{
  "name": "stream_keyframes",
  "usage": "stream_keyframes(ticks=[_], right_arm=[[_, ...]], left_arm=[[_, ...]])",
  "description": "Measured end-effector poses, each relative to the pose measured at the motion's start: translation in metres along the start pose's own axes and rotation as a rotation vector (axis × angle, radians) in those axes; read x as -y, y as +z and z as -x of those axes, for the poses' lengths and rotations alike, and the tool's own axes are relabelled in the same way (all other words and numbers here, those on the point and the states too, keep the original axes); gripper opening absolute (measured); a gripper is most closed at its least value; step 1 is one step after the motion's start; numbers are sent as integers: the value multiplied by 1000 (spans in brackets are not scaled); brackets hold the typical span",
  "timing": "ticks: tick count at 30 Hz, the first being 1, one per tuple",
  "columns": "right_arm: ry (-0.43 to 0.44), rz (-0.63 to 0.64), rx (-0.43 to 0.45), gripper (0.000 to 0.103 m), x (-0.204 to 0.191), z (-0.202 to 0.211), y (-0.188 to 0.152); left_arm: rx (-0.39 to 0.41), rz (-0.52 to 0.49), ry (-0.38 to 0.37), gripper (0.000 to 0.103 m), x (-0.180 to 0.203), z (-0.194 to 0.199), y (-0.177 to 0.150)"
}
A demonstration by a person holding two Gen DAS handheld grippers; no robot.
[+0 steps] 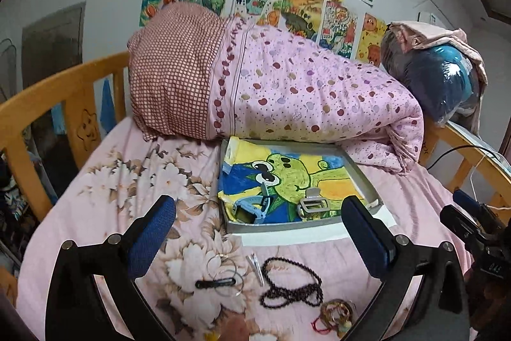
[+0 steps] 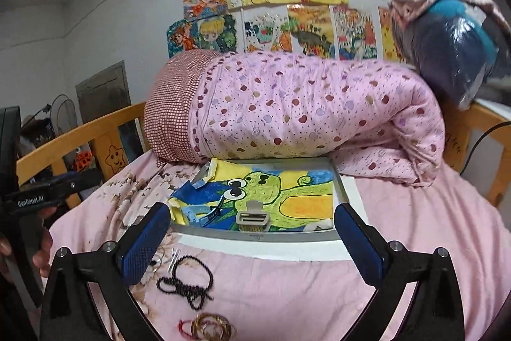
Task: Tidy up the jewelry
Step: 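Open both tools to drop the watches onto the frog drawing in the tray, then move both tools back toward the remaining jewelry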
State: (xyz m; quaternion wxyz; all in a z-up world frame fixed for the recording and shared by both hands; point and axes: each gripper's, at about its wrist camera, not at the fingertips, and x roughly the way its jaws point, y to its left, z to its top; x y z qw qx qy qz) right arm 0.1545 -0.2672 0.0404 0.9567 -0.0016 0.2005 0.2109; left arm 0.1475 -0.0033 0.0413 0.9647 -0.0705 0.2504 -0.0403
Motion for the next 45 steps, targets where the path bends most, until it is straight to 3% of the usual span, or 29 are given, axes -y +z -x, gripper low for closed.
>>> stream_keyframes(ticks=[10,18,27,35,45], right_arm=[[-39,22,-8,103,-5,41,-34],[-68,2,-88,103,-4,43,-66],[-46,-14,-220,103,-6,24,-95],[8,62,-345,103,-16,3,-118],[93,75,-443,103,-25,-25,-136]], left_arm=[[-31,-62,1,101,11,40,-46],[-118,-77,0,101,7,43,-76],[-261,-76,-2,101,-4,20,-104],[-375,-84,-21,101,-8,-6,-117],[-364,-193,-83,101,-3,-37,-113]])
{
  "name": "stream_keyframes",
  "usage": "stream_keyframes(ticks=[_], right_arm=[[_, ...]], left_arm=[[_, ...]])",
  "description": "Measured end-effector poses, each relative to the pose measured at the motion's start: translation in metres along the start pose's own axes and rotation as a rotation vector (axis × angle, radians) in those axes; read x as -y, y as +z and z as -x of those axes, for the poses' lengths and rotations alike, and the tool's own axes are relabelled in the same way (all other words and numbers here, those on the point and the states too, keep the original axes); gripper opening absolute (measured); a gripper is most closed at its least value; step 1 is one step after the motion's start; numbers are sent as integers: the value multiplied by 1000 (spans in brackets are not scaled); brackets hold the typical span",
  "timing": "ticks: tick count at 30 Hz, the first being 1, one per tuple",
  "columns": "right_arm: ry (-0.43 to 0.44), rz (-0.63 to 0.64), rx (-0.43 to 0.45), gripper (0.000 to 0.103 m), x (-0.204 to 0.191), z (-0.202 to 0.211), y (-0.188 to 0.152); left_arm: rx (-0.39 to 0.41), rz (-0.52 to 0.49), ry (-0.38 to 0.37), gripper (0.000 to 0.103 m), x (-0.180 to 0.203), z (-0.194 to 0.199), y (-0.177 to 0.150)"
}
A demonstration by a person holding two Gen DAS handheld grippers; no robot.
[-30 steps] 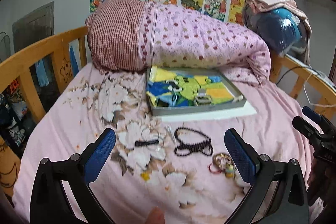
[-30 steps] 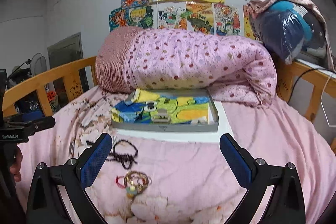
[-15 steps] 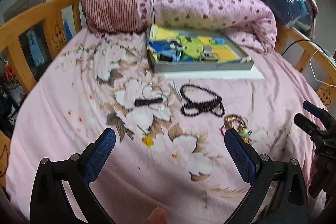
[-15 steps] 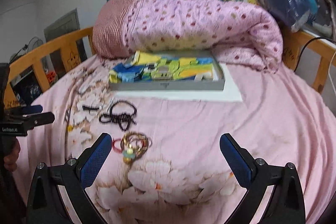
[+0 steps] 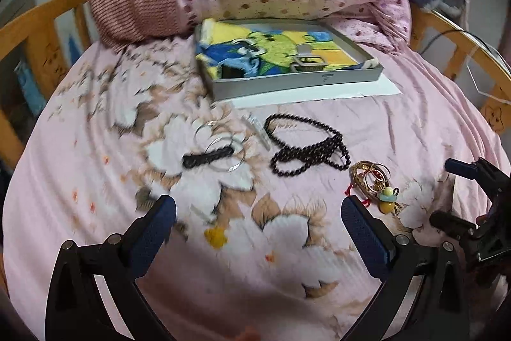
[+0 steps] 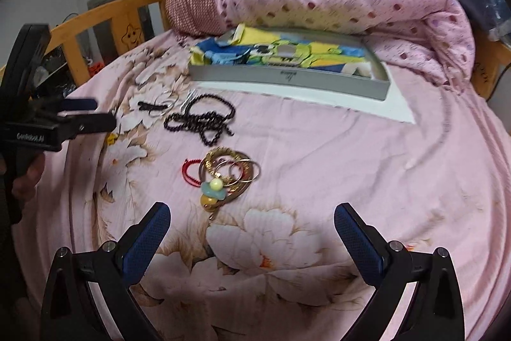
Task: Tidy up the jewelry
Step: 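Move both tools back toward the remaining jewelry, then grasp the black bead necklace with the left tool while the right tool grasps the gold bangles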
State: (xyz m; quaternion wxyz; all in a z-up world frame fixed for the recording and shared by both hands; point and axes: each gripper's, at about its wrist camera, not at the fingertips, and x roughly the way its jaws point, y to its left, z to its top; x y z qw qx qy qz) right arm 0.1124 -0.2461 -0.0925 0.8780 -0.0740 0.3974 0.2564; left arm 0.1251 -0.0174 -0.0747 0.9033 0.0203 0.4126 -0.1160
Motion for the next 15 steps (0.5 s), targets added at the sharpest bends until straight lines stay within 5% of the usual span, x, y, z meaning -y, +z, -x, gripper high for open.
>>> stream_keyframes(ticks=[2,8,13,15], right_arm=[[18,3,-15,101,-1,-5,0],[68,2,-66,72,-1,-21,3],[101,5,-106,51,-2,-32,1],[106,-1,-116,49,-1,-35,1]], left_arm=[[10,-56,-27,101,2,-7,6],[34,-252,-109,101,14,-25,23],[1,-323,-160,88,19,-51,28],[-17,-326,-181,78,19,-60,30]])
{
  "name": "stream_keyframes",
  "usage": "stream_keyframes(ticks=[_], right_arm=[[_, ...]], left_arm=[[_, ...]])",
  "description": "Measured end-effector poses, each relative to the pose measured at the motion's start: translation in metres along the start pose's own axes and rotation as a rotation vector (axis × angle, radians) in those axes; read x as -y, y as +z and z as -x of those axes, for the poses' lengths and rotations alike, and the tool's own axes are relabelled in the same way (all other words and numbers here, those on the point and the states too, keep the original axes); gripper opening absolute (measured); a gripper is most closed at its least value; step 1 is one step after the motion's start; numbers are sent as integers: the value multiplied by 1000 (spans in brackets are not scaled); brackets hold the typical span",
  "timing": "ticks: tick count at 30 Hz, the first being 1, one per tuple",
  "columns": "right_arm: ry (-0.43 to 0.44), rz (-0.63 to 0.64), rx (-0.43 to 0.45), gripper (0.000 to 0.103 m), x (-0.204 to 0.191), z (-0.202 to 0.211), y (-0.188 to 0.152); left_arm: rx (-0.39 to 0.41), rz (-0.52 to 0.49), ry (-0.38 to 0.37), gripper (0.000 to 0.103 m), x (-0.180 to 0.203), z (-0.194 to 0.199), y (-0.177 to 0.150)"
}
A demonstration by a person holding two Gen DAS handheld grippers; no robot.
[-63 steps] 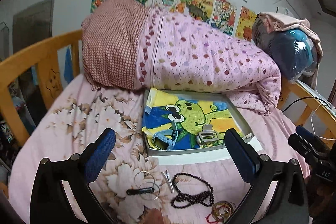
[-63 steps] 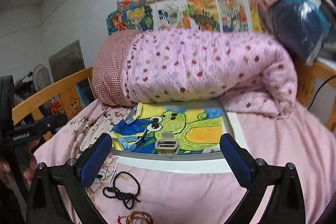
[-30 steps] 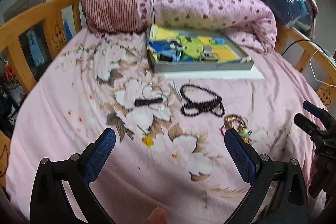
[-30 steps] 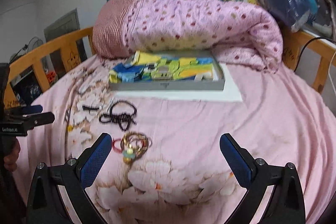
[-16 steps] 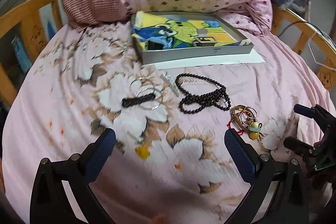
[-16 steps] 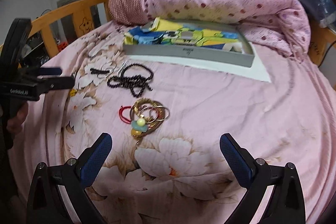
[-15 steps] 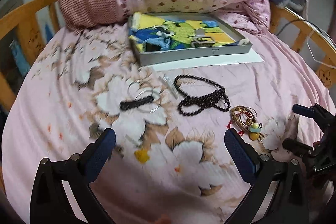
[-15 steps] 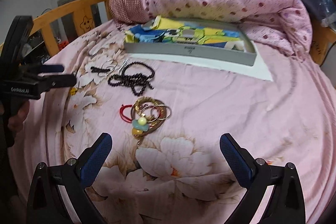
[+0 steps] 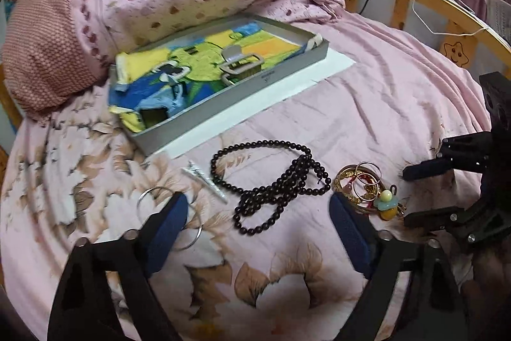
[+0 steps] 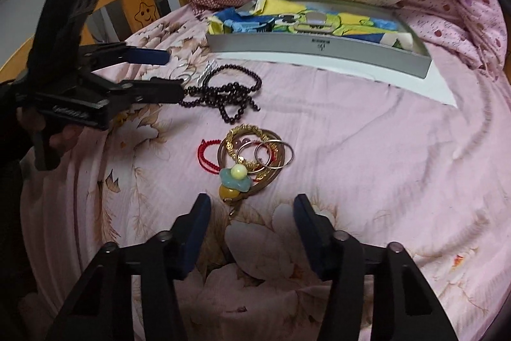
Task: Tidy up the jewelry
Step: 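Grasp the black bead necklace with the left tool while the right tool grasps the gold bangles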
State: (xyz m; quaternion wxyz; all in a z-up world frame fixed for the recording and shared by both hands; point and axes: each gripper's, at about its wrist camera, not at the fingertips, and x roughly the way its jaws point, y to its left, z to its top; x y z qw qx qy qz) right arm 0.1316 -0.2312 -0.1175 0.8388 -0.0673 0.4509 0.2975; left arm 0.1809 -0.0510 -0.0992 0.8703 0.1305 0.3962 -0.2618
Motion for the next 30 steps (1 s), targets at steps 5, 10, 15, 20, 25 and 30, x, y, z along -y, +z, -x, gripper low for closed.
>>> stream_keyframes(ticks=[5,10,15,20,25,30], right_arm=[[8,-11,-7,48,1,-7,4],[-1,-6,-6,40,1,-14,10],[-25,-26,11,30,7,-16,13],[-45,-45,28,29,12,-16,17],[-62,-74,52,26,21,-15,22],[-58,-93,88,25,26,-6,28]], left_arm=[[-23,-6,-24,73,-3,-19,4],[-32,-17,-42,63,-3,-31,11],[-42,5,-50,53,-4,-39,14],[-42,43,-45,46,-7,-41,15],[-48,54,-27,34,-7,-41,15],[-61,66,-17,12,-6,-36,13]])
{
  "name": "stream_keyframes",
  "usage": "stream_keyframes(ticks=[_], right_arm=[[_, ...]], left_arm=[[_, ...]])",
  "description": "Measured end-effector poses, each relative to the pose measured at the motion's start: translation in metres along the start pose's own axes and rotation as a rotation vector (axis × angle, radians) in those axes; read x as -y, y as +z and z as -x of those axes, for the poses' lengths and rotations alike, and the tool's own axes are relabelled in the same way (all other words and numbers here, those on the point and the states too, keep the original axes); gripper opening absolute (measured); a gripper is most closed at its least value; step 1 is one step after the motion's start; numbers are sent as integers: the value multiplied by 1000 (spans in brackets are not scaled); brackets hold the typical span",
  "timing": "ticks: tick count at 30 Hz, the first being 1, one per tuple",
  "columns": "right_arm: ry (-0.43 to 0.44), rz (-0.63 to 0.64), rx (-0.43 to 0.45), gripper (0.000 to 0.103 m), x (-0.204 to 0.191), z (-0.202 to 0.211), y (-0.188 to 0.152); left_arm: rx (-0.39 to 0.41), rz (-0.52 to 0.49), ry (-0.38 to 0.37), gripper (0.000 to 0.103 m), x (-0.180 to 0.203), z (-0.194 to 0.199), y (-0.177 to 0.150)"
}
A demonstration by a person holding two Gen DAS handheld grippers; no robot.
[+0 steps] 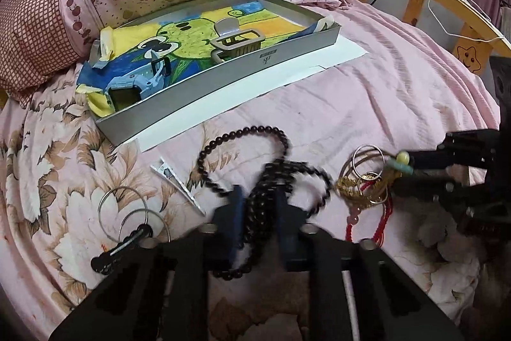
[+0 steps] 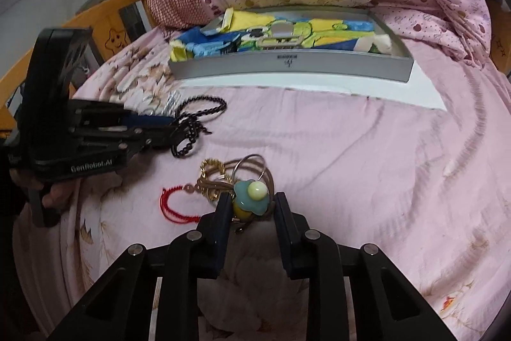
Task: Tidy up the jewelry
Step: 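Grasp the black bead necklace with the left tool while the right tool grasps the gold bangles, then carry the necklace and bangles over the grey tray with both tools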
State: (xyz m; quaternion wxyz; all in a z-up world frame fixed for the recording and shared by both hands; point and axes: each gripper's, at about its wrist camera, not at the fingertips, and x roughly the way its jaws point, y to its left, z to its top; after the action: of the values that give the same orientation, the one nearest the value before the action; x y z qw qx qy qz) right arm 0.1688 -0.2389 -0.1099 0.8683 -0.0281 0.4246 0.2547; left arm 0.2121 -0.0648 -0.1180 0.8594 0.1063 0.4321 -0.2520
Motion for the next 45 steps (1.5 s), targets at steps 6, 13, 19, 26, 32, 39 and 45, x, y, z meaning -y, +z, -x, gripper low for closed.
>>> stream_keyframes(ticks=[6,13,19,26,32,39,45], right_arm=[[2,7,52,25,-1,16,5],[7,-11,133,24,2,46,11],[-1,0,190,24,2,64,25],[-5,39,248,24,6,74,64],[-39,26,264,24,26,59,112],[-81,13,240,24,46,17,149],[-84,-16,195,24,60,-18,154]], left_arm=[[-16,6,-11,9,12,12,-6],[-18,49,-41,8,26,37,-15],[29,74,-58,8,33,62,-6],[114,131,-81,8,23,86,30],[205,172,-23,8,-1,95,74],[235,261,43,8,-41,65,111],[177,287,68,8,-64,19,118]])
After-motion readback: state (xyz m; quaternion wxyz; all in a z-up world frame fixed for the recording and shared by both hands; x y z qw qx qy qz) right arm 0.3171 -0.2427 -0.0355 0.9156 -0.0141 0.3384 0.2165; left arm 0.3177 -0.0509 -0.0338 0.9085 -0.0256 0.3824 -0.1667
